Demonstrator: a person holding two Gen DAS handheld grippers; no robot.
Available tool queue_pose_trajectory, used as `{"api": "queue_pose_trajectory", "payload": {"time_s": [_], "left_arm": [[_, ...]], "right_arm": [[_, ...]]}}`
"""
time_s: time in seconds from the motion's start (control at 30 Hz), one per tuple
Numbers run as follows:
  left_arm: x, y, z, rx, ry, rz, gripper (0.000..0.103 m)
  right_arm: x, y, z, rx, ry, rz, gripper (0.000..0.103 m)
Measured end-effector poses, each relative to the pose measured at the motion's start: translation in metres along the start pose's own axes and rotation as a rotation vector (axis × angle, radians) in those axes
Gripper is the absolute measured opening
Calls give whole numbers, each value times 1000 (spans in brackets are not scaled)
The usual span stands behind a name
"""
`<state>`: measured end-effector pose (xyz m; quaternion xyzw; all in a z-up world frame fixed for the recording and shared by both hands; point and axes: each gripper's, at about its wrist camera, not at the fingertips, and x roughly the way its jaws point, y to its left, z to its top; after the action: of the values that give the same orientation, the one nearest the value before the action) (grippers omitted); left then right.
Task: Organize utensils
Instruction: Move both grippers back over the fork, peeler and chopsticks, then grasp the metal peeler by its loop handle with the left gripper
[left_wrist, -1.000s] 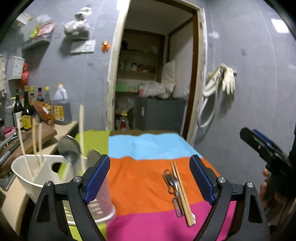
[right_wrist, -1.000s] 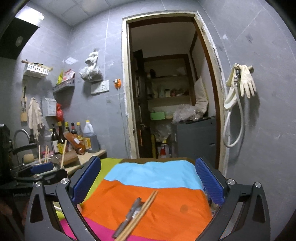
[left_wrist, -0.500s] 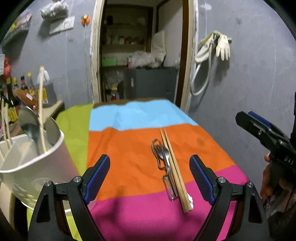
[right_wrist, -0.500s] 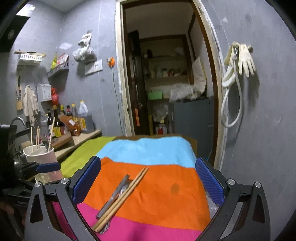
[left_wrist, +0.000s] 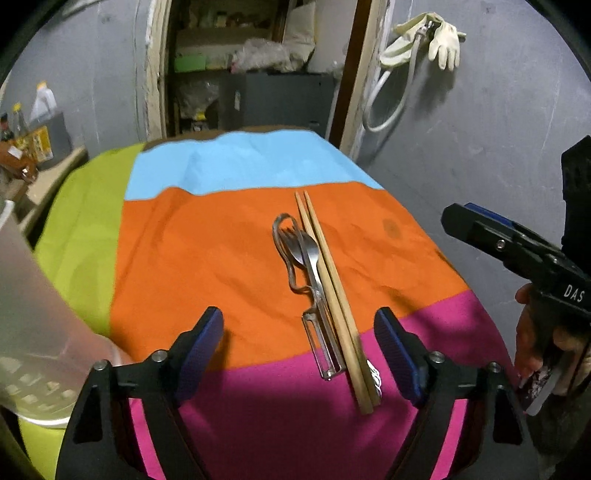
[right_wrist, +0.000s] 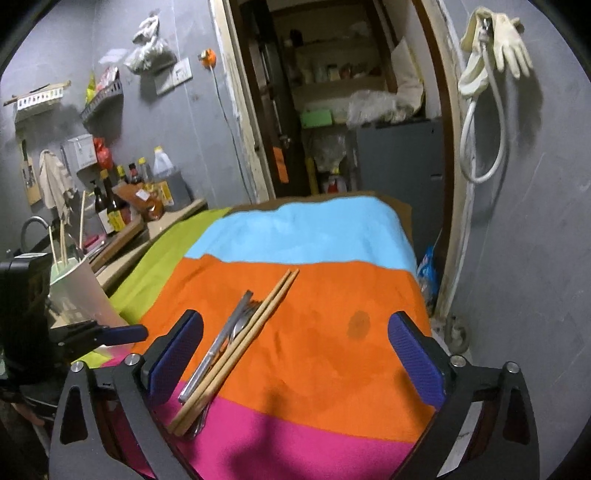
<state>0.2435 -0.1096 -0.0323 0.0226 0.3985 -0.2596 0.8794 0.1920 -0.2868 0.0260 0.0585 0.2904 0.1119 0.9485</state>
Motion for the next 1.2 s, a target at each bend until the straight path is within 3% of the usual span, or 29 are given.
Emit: {"api": "queue_pose_trajectory", "payload": {"time_s": [0.27,0.63,0.83,0.97,1.2], "left_arm": [[29,14,9,-71,96,-51,47],[58,26,35,-125,175,-65,30],[63,40,40,-234,203,-160,17],[60,45,40,-285,203,-180,17],[44,42,31,-286,183,-138,16]], "right_arm": [[19,-10,-1,26,80,-3,84],[44,-24,-3,108,172,36,66],[52,-26,-4,125,204,49,61],[57,-24,-6,135,219,64,61],[68,-10,-8,81,265,78,59]]}}
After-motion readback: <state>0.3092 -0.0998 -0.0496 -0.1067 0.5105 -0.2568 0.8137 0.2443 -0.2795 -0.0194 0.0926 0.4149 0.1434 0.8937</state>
